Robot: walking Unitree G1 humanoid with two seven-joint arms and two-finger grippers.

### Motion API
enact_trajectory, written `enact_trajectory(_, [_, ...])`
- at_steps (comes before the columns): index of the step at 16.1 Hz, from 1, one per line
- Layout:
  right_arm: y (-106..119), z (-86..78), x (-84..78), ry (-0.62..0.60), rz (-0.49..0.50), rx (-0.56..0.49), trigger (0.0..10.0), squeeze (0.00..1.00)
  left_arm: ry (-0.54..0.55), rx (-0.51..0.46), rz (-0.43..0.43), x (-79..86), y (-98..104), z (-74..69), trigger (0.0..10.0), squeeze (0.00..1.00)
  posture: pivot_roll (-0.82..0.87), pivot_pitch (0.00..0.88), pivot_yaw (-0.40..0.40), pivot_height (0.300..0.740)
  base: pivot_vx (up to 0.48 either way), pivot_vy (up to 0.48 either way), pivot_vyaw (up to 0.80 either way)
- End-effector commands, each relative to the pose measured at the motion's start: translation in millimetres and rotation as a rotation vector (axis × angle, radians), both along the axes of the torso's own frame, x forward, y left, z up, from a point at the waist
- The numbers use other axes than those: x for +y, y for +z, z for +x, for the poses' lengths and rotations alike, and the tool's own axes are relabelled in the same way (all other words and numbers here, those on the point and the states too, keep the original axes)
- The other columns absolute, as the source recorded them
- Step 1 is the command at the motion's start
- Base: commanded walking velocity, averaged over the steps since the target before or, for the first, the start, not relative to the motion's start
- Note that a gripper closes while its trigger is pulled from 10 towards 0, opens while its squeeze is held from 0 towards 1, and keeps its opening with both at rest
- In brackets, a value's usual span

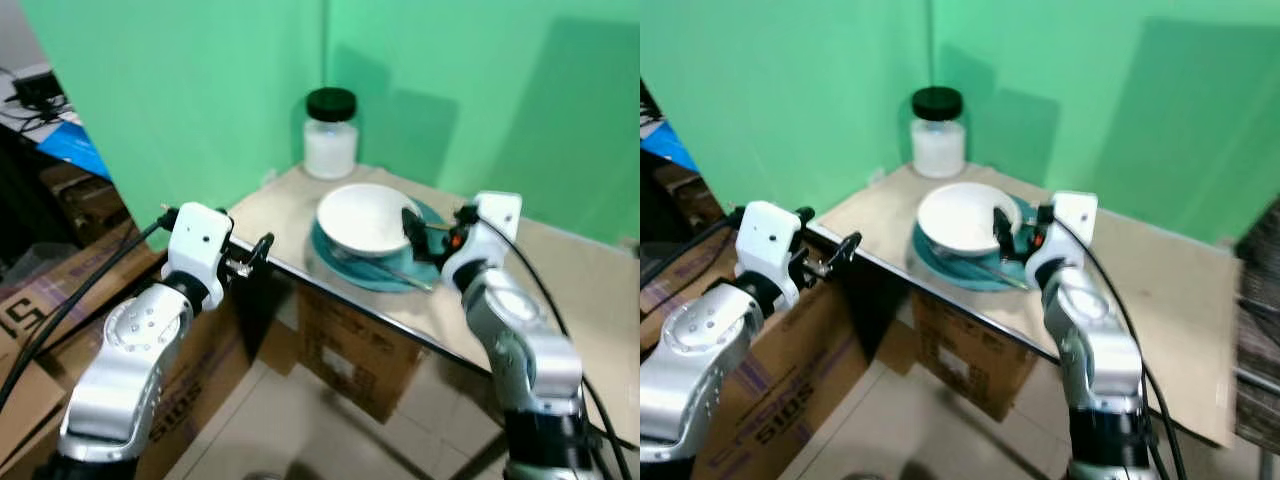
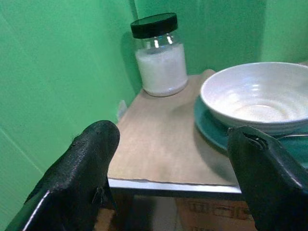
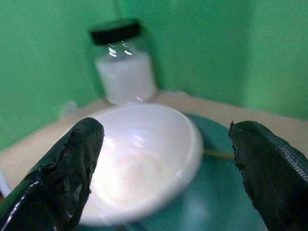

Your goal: Setting the table

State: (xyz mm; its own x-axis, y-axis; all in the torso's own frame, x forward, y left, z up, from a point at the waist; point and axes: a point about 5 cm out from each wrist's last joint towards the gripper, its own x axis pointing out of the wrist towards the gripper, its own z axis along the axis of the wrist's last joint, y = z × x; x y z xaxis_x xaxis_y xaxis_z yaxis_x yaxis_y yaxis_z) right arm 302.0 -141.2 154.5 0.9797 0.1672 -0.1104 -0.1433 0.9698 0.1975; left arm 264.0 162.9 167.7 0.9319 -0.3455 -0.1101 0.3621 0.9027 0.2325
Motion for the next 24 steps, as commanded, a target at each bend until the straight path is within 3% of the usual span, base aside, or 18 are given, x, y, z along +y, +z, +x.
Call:
enact_trajectory(1, [10.6, 2.5, 9.3, 0.032, -0.002, -0.014, 10.0, 0.00, -0.041, -0.002, 0.005, -0.8, 1.8, 0.2, 10.0, 0.00, 0.18, 0.000, 0.016, 0.740, 0.000, 0.000, 0.00])
enact_trajectory(4, [10.7, 15.9, 2.9, -0.015, -0.063, 0.128, 10.0, 0.00, -0.198, 0.033, 0.036, -11.0, 0.3, -4.3, 10.0, 0.00, 0.19, 0.000, 0.002, 0.740, 0.000, 0.000, 0.00])
enact_trajectory(8, [-1.7, 34.0, -1.7, -0.046, 0.057, 0.372, 10.0, 0.00, -0.367, 0.115, 0.099, -12.3, -3.9, -8.2, 10.0, 0.00, 0.19, 0.000, -0.006, 0.740, 0.000, 0.000, 0.00])
enact_trajectory(11, [-3.6, 41.0, 9.8, 0.010, 0.180, 0.443, 10.0, 0.00, -0.384, 0.121, 0.111, -11.9, -4.2, -7.0, 10.0, 0.00, 0.19, 0.000, -0.003, 0.740, 0.000, 0.000, 0.00])
enact_trajectory(12, [-6.2, 45.7, 14.6, 0.017, 0.236, 0.479, 9.4, 0.00, -0.393, 0.124, 0.113, -12.3, -4.5, -7.0, 10.0, 0.00, 0.19, 0.000, -0.006, 0.740, 0.000, 0.000, 0.00])
enact_trajectory(13, [-6.8, 47.3, 15.8, 0.016, 0.247, 0.488, 4.1, 0.00, -0.396, 0.125, 0.114, -12.3, -4.5, -6.8, 10.0, 0.00, 0.19, 0.000, -0.008, 0.740, 0.000, 0.000, 0.00])
enact_trajectory(14, [-8.1, 50.8, 19.3, 0.017, 0.290, 0.505, 1.4, 0.00, -0.400, 0.125, 0.117, -12.3, -4.3, -6.9, 10.0, 0.00, 0.20, 0.000, -0.009, 0.740, 0.000, 0.000, 0.00])
enact_trajectory(15, [-10.2, 54.7, 21.6, 0.004, 0.315, 0.515, 0.0, 0.00, -0.403, 0.126, 0.118, -12.1, -4.3, -7.3, 10.0, 0.00, 0.20, 0.000, -0.010, 0.740, 0.000, 0.000, 0.00])
enact_trajectory(24, [-17.7, 64.8, 25.5, -0.071, 0.406, 0.530, 0.0, 0.00, -0.409, 0.124, 0.133, -12.2, -3.9, -5.6, 10.0, 0.00, 0.20, 0.000, -0.010, 0.740, 0.000, 0.000, 0.00])
